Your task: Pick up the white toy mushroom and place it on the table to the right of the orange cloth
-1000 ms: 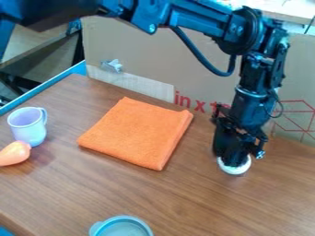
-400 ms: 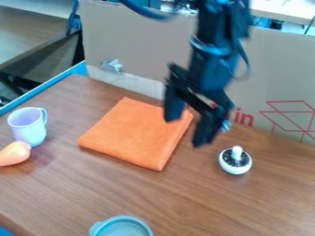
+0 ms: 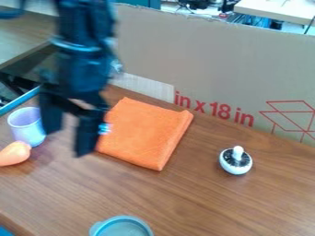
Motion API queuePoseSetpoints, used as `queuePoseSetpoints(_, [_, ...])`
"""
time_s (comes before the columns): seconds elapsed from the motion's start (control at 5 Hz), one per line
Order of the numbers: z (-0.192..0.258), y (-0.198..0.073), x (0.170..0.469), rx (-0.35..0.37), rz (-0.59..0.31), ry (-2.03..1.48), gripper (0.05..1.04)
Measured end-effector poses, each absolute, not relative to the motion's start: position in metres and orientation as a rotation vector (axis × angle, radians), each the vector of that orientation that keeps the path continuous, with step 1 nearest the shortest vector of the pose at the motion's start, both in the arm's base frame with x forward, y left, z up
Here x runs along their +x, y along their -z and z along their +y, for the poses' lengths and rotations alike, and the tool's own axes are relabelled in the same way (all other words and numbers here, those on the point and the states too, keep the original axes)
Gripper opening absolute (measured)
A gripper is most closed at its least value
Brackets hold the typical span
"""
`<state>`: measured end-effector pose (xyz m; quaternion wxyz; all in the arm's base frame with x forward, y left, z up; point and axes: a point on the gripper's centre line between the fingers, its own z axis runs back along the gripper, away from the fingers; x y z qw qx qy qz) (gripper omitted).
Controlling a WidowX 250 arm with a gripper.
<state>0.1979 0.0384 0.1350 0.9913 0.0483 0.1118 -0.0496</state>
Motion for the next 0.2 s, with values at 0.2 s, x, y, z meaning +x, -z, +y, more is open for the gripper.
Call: queuePoseSetpoints(0.2, [0.0864,-0.1327,0.1816,0.06,0.197,0.056,1.005])
